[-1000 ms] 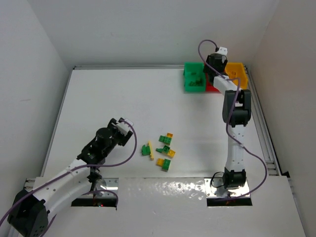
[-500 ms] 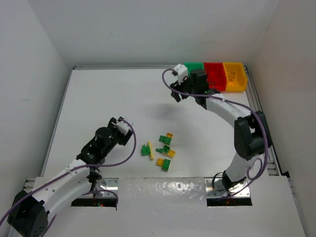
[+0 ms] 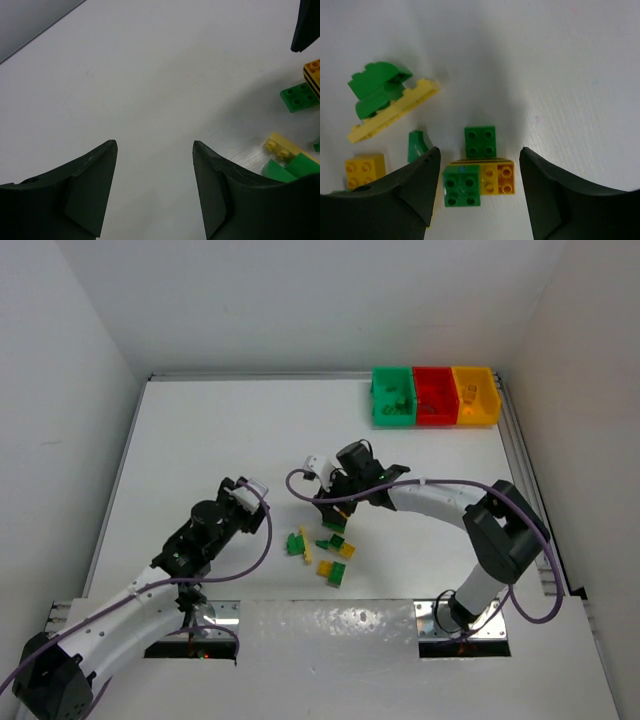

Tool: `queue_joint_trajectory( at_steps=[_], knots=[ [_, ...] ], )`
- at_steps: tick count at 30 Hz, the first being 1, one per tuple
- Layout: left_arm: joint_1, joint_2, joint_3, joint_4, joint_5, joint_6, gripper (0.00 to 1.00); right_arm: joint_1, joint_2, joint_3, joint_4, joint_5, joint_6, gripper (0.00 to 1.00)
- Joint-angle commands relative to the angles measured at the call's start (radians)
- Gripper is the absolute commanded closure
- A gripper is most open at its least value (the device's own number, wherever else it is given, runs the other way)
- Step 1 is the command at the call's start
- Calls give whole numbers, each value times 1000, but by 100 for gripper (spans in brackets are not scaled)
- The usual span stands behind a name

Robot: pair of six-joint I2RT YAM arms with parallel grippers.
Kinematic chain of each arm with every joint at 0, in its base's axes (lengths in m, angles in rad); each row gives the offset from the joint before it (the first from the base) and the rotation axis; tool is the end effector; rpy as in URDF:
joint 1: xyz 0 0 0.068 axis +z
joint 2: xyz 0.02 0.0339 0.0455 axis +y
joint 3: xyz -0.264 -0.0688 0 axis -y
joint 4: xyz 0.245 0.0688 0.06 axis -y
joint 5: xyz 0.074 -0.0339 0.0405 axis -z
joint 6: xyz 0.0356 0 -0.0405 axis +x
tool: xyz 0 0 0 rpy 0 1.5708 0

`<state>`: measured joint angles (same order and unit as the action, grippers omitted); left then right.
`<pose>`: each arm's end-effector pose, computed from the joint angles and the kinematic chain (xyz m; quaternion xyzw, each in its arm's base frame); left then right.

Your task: Sort the legos into containers by color

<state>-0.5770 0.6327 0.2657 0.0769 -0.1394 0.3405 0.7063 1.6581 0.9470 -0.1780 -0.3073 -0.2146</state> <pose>0.1385 -0.0842 0.2065 0.3169 0.7357 -0.0149 0.5984 0.2485 0.2261 0.1782 -0.4597 0.8116 0.2203 0.2853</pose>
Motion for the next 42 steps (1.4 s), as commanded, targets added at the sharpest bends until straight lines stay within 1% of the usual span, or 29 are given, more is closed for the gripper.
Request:
queue_joint_trajectory(
  at_steps=[1,2,4,5,6,9,15,20,24,26,28,30,34,37,40,42],
  knots=[
    [-11,-18,9,56,-70,-26,40,42,8,47,94,22,23,36],
    [-11,-19,7,75,-95,-34,40,47,40,65,101,27,29,36],
    [-12,-24,4,89,-190,-37,40,47,71,84,94,43,23,36],
    [-12,-31,4,92,-219,-35,40,50,95,97,75,83,15,36],
    [-12,-34,4,101,-280,-34,40,53,104,102,65,102,-2,36],
    [-9,-44,-3,129,-347,-21,39,67,130,110,15,140,-43,36],
    [-9,-39,-17,144,-321,-17,39,99,154,96,-18,175,-48,36],
    [-9,-39,-23,142,-318,-11,38,120,152,73,-24,166,-51,36],
    [-9,-41,-25,146,-307,-9,38,139,169,76,-46,226,-39,38],
    [-9,-44,-25,144,-305,-6,39,139,183,81,-55,275,-38,41],
    [-9,-44,-25,143,-305,-8,38,139,201,102,-78,324,-37,41],
    [-9,-44,-25,142,-299,-6,39,139,207,119,-100,330,-43,41],
    [-9,-44,-25,139,-289,-8,38,139,187,130,-77,310,-58,39],
    [-9,-44,-25,135,-282,-8,38,139,167,171,-89,277,-36,39],
    [-9,-44,-23,135,-284,-9,38,139,128,170,-75,202,-46,40],
    [-9,-45,-23,141,-290,-8,39,140,94,133,-54,149,-58,42]
  ],
)
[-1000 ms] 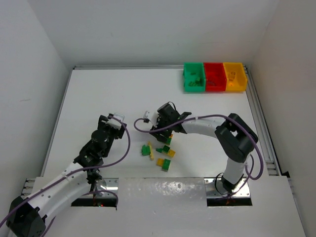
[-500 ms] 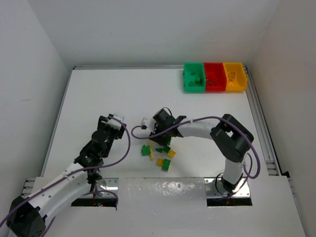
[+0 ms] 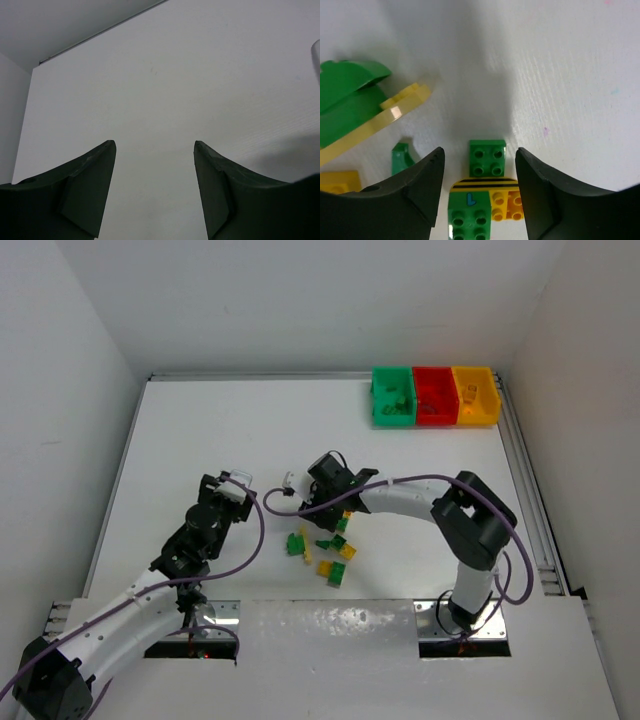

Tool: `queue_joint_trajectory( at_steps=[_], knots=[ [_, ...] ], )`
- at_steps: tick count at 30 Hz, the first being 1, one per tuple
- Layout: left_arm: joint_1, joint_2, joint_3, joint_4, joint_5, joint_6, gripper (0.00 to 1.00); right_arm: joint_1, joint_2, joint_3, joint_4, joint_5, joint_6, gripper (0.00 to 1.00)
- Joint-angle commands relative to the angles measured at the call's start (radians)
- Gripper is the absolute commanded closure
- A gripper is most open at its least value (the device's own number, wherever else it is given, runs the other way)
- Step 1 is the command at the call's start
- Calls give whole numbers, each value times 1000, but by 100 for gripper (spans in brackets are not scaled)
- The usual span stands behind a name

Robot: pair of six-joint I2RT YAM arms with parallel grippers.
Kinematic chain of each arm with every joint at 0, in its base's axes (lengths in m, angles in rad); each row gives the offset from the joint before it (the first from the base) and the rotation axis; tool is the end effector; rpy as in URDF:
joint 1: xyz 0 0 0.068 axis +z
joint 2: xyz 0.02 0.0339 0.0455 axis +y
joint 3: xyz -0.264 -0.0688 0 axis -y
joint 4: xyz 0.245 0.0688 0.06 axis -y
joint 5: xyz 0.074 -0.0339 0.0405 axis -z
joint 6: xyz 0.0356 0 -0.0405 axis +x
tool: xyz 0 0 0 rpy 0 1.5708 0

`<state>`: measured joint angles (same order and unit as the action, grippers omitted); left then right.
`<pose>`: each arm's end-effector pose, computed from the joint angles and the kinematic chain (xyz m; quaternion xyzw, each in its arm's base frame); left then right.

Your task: Sort the legos into containers by color

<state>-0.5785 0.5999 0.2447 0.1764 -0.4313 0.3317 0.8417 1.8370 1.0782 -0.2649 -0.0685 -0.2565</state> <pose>0.1399 -0.0736 0.2147 0.2063 0.7336 0.0859 0.6417 0.2417 0.2742 0.1496 -0.5101 0.8160 0.1094 0.2490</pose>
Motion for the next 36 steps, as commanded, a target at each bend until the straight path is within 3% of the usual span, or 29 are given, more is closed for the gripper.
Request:
queue_joint_trajectory(
  at_steps=[1,9,20,28,30,34,36],
  knots=[
    [-9,-11,-4,44,-4,-2,38,7,-96,-12,39,-105,-23,43],
    [-7,-5,5,86,-162,-54,37,40,-157,-130,73,-237,-44,57],
    [-7,0,2,92,-179,-53,37,96,-104,-149,81,-176,-15,50],
    [-7,-2,-5,95,-167,-45,37,112,-41,-141,33,-90,-43,54],
    [-7,-2,-8,98,-164,-43,37,118,-27,-139,21,-67,-47,59],
    [-7,0,-10,100,-159,-40,37,123,-39,-144,29,-53,-46,86],
    [-7,-2,-10,100,-158,-39,37,123,-57,-136,41,-59,-35,94]
  ],
)
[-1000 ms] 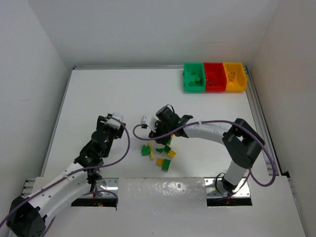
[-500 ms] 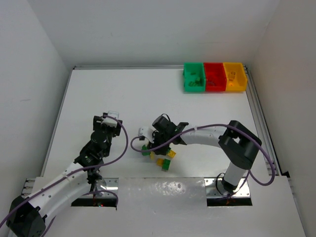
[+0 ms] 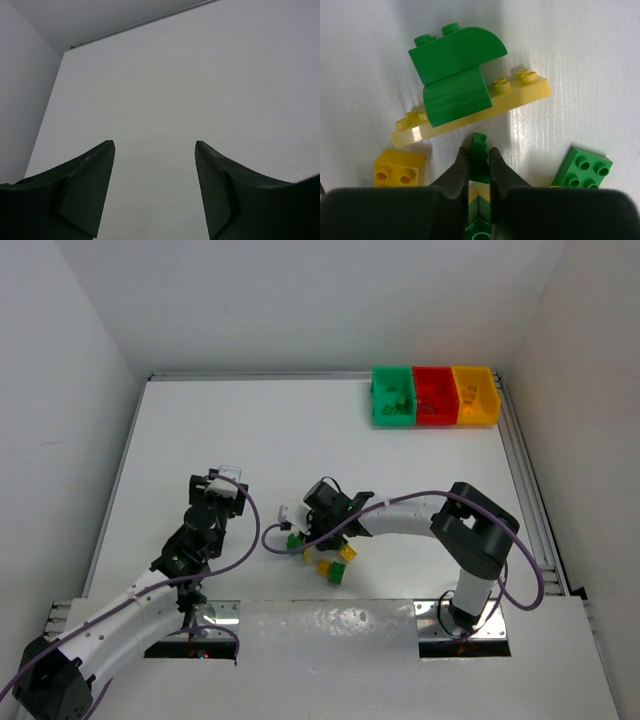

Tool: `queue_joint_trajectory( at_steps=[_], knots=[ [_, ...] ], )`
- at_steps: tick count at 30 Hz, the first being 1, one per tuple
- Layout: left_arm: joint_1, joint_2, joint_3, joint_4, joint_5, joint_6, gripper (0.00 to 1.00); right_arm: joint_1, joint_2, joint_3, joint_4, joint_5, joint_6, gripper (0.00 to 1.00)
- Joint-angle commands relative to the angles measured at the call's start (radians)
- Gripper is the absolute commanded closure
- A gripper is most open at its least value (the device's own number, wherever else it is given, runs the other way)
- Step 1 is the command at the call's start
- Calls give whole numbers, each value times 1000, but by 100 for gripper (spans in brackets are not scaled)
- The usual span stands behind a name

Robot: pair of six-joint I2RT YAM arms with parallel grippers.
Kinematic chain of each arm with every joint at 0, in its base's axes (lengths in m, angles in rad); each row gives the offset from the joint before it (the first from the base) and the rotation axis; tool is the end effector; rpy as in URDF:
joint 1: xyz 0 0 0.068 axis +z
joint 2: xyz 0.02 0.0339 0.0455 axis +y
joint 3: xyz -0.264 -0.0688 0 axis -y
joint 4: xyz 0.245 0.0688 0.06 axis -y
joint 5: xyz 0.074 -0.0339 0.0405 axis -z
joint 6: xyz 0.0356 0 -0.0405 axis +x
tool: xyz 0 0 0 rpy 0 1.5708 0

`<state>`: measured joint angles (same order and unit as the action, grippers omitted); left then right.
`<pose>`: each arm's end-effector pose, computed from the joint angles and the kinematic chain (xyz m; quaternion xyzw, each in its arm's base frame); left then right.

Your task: Sort the legos into containers by color

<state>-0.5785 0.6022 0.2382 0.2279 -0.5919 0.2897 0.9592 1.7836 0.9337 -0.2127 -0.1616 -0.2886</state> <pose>0.1409 -0.0683 0.2178 0.1292 0.7346 0.1270 0.6539 0.1880 0.2781 0.1318 -0.5801 0.7711 0.1562 0.2109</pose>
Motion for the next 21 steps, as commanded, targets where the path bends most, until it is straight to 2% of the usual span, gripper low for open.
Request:
queue_joint_trajectory(
  at_steps=[1,2,7,12,16,17,21],
  knots=[
    [-7,-4,-5,48,6,3,37,6,-10,14,-11,13,6,97],
    [-7,-2,-5,48,4,2,37,4,-16,28,-2,8,15,100],
    [-7,-2,-4,48,-3,3,37,-51,-84,92,74,-24,138,100],
    [-7,1,-5,54,-11,2,37,-278,-119,183,272,-18,412,100],
    [-6,13,-7,56,-6,3,37,-402,-76,324,377,201,471,100],
    [-6,18,-7,56,-6,5,37,-440,-29,358,381,335,476,100],
    [2,31,-7,48,10,12,37,-566,141,555,354,509,577,100]
  ],
)
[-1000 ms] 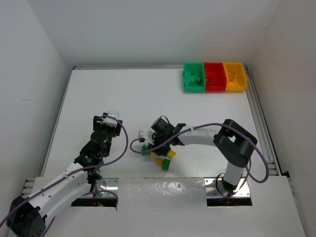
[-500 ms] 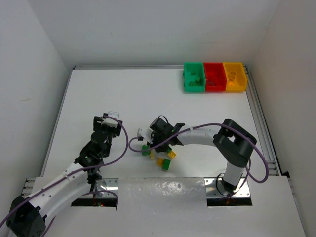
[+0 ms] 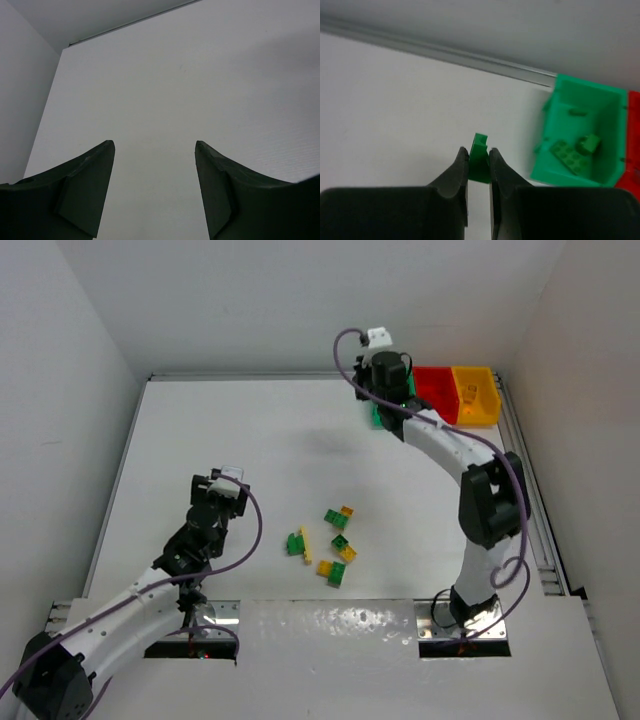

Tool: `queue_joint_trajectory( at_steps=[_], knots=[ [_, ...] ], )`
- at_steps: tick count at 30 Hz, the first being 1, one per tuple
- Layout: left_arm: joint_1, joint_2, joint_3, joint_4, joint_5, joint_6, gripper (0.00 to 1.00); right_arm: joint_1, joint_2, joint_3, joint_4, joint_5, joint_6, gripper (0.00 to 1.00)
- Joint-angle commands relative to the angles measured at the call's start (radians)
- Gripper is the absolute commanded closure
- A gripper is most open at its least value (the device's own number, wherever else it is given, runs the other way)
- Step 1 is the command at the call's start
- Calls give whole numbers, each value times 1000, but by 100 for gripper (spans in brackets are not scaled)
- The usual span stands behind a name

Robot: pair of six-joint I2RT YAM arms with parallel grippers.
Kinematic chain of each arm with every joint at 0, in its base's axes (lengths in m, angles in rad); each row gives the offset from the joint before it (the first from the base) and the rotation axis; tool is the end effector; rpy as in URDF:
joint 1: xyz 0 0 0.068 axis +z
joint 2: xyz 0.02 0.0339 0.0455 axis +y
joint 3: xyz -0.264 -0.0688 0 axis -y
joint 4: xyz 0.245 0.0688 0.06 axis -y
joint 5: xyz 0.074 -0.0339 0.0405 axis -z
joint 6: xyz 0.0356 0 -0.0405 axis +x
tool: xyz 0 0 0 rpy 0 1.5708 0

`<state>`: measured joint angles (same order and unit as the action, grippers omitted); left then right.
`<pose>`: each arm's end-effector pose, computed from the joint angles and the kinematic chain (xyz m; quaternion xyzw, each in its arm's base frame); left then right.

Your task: Sort the legos into containers by color

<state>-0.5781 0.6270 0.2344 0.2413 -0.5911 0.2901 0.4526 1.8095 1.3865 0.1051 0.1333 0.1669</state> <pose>0.1431 -0.0697 0.2145 0.1330 0.7382 0.1292 0.6486 0.3926 0.1857 0.2900 -0.0764 0.8056 0.1269 0.5736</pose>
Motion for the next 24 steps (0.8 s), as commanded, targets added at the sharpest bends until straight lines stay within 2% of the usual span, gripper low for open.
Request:
queue_joint_trajectory(
  at_steps=[1,7,12,17,18,20,21,23,24],
  knots=[
    [4,8,-3,33,14,15,37,-81,154,199,-3,229,143,100],
    [27,39,2,13,47,14,37,-201,450,581,-151,279,163,100],
    [43,59,5,0,91,12,37,-252,537,617,-111,250,233,100],
    [55,79,13,-11,123,9,36,-264,560,588,-70,154,201,87],
    [57,82,14,-16,141,11,36,-264,557,573,-62,147,197,78],
    [57,80,16,-31,174,20,36,-262,542,553,-48,132,178,67],
    [57,80,16,-34,225,39,36,-264,531,539,-41,134,171,59],
    [57,83,23,-57,308,72,36,-262,505,507,-22,123,145,51],
    [58,83,29,-74,446,139,36,-262,496,500,-21,112,131,47]
  ],
)
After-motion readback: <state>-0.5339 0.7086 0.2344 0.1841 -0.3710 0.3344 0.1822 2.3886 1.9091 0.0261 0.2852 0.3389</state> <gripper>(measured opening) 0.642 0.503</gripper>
